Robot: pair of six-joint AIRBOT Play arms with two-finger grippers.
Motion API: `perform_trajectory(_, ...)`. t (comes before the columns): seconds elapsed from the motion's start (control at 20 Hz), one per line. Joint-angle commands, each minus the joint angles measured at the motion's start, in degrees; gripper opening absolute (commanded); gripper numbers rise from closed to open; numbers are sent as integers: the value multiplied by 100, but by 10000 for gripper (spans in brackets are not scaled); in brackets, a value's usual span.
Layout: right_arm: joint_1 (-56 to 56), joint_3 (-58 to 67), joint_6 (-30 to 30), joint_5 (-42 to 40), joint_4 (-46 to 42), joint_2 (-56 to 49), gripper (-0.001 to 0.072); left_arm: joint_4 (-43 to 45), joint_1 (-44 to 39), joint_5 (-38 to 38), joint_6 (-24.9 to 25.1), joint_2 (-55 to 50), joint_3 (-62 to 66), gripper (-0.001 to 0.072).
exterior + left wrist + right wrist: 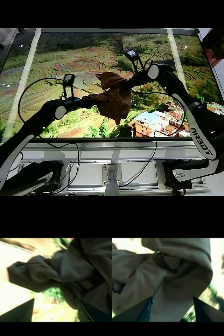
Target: Fold the clothes and pants, and hang the long-sleeved shirts on hangers.
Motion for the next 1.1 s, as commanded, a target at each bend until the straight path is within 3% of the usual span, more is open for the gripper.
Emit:
perform_trajectory(0.0, 284, 369, -885, -302, -293, -522, 590, -20, 590, 13, -267, -4, 4, 598)
perform_trajectory(0.2, 704, 511, -2638, -1093, -317, -839, 590, 7, 765, 20, -262, -4, 4, 598)
perform_trajectory(0.25, 776, 511, -2811, -1373, -378, -894, 589, 4, 765, 24, -262, -4, 4, 598)
perform_trajectory(0.7, 914, 511, -2811, -1620, -498, -1480, 586, 2, 763, 42, -262, -7, 4, 598)
perform_trajectory(0.9, 931, 511, -2809, -2337, -592, -1670, 540, 2, 763, 42, -262, -7, 4, 598)
perform_trajectory(1.05, 922, 511, -2806, -3187, -656, -1676, 324, 2, 763, 42, -264, -9, 4, 598)
